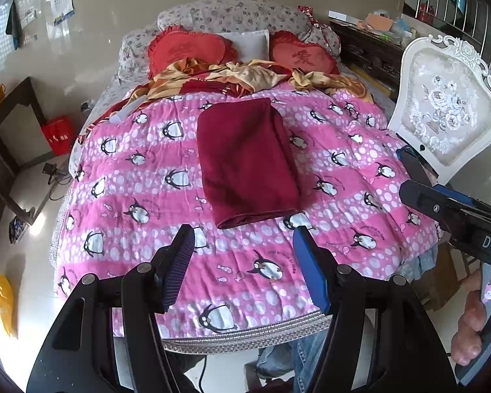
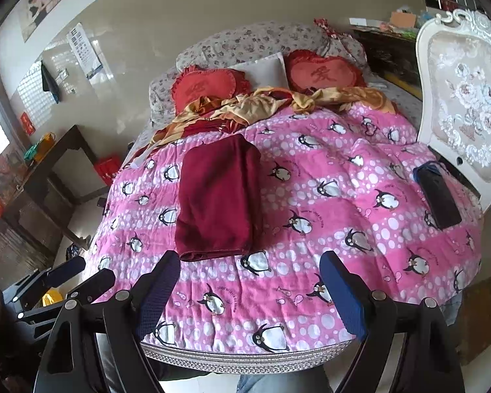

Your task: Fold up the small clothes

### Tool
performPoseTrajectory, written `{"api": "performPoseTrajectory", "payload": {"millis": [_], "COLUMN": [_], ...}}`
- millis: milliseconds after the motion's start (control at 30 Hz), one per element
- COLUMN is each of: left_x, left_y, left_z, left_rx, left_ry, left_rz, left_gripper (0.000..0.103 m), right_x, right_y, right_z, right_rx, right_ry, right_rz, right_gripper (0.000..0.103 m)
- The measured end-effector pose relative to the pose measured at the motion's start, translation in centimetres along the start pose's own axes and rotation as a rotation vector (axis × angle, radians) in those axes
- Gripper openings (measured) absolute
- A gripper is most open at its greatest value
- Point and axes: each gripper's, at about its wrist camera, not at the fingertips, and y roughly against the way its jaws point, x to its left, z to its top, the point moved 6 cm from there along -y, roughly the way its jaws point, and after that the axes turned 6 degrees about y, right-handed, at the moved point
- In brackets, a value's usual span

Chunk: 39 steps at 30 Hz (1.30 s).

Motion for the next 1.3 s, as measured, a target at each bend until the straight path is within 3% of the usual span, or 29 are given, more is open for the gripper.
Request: {"api": "performPoseTrajectory", "payload": {"millis": [500,1300], "left_x": [1.4,2.0], "left_y": [-0.5,1.3], "left_z": [0.3,0.9], "left_rx": [0.006,-0.026], "left_ry": [0.023,0.045], "left_rz": [0.063,0.097], "left_gripper": [0.063,0.063], "right_x": [1.1,1.9], "right_y": [-1.1,0.0], "right_z": [0.7,1.4], "right_rx": [0.021,0.0], "right_ry": [0.031,0.05], "right_rz": [-0.022,-0.028], "right_gripper": [0.085,0.085]}}
